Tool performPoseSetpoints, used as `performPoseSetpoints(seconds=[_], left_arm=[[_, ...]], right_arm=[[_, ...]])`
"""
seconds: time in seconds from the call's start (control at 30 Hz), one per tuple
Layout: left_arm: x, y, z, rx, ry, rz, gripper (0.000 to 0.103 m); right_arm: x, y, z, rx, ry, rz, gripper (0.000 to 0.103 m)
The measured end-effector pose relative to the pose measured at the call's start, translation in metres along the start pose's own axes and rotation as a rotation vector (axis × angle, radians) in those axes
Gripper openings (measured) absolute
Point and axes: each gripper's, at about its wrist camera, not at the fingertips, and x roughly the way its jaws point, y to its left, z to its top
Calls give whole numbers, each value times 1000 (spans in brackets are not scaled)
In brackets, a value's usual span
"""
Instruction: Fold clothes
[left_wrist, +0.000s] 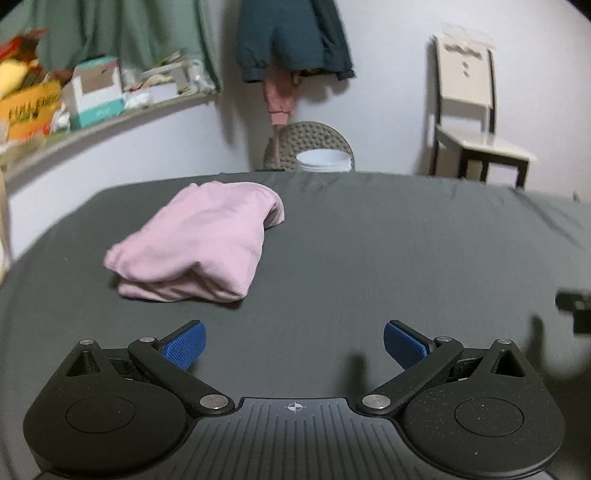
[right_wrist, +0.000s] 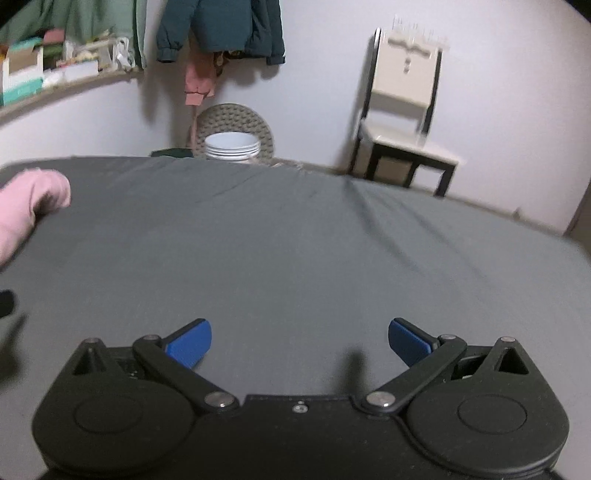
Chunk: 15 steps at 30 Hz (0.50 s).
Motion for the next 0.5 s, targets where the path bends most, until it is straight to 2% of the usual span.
performPoseSetpoints(seconds=[0.07,0.23,0.37,0.5], left_arm=[[15,-4,2,-10,-5,-7,103],[48,-19,5,107,-9,-10,103],[56,-23,5,78,-23,5,103],[62,-21,5,62,-17,-4,103]], right_arm=[[9,-10,-3,37,11,15,103],[29,-27,-5,81,30,-18,103],[38,-33,-7,110,-34,-35,103],[46,-35,-9,121,-60,-54,103]])
